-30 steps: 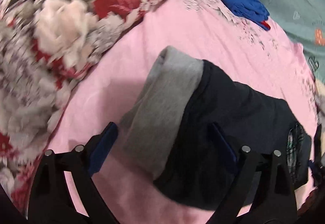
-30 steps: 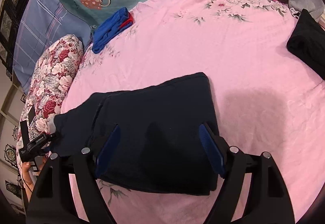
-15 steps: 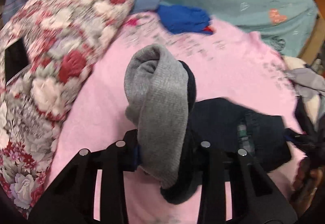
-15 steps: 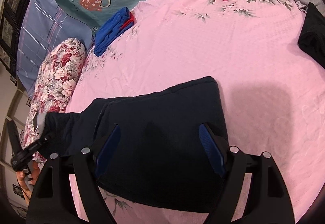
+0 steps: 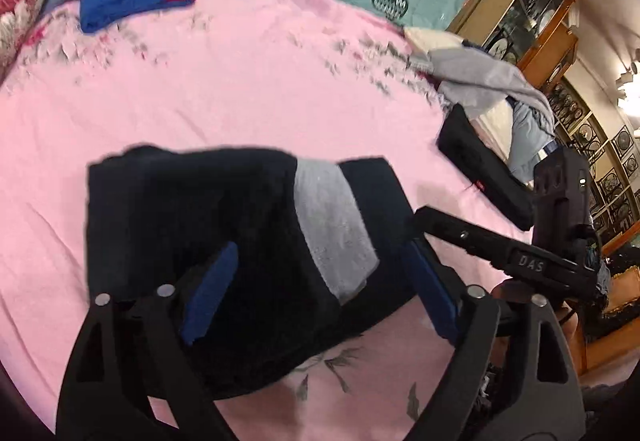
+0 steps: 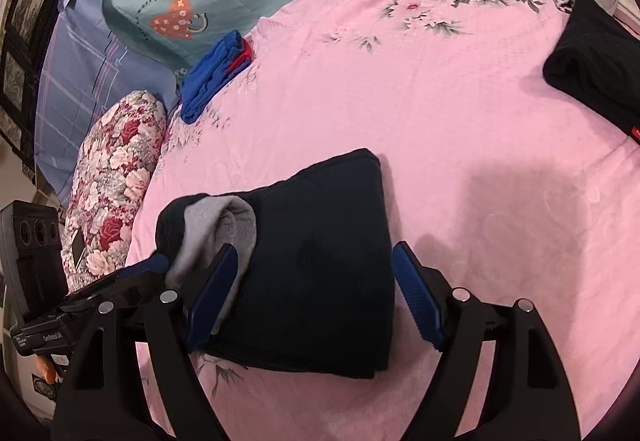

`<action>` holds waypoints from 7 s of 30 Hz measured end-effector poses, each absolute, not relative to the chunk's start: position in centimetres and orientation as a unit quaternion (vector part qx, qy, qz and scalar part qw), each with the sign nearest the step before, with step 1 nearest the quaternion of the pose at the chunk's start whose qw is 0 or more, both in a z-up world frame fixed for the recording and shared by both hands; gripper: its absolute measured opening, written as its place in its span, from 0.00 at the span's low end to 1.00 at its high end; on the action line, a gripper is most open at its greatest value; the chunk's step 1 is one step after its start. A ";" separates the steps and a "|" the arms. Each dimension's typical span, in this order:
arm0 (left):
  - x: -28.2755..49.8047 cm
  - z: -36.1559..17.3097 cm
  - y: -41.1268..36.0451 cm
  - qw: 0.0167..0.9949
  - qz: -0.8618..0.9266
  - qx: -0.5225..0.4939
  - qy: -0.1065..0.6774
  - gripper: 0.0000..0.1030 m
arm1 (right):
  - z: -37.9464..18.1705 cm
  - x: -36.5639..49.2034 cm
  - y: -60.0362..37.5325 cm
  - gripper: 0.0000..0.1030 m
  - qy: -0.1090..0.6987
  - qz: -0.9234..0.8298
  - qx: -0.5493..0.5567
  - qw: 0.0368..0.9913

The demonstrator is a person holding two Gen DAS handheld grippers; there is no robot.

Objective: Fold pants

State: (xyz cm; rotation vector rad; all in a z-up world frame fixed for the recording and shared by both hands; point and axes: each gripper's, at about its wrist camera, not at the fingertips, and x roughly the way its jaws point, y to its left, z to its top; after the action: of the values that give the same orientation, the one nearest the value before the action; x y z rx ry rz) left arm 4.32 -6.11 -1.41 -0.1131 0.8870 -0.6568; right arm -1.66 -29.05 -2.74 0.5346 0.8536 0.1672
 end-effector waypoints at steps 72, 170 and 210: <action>14.2 -5.6 -3.7 0.839 -0.146 -0.088 0.517 0.98 | -2.2 4.3 -31.8 0.08 0.403 0.159 0.264 0.862; 44.1 2.6 5.6 0.933 0.105 -0.094 0.331 0.70 | 6.6 44.4 -8.7 0.56 0.237 0.155 -0.007 0.959; 12.5 0.5 2.0 0.957 0.009 -0.039 0.287 0.98 | 5.4 10.6 -14.6 0.99 0.169 0.022 0.035 0.985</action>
State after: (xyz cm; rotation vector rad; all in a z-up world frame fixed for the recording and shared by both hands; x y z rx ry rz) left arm 12.51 1.97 0.50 -0.0799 0.5830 0.0181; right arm 10.57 -14.61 5.37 0.0695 0.3400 0.0444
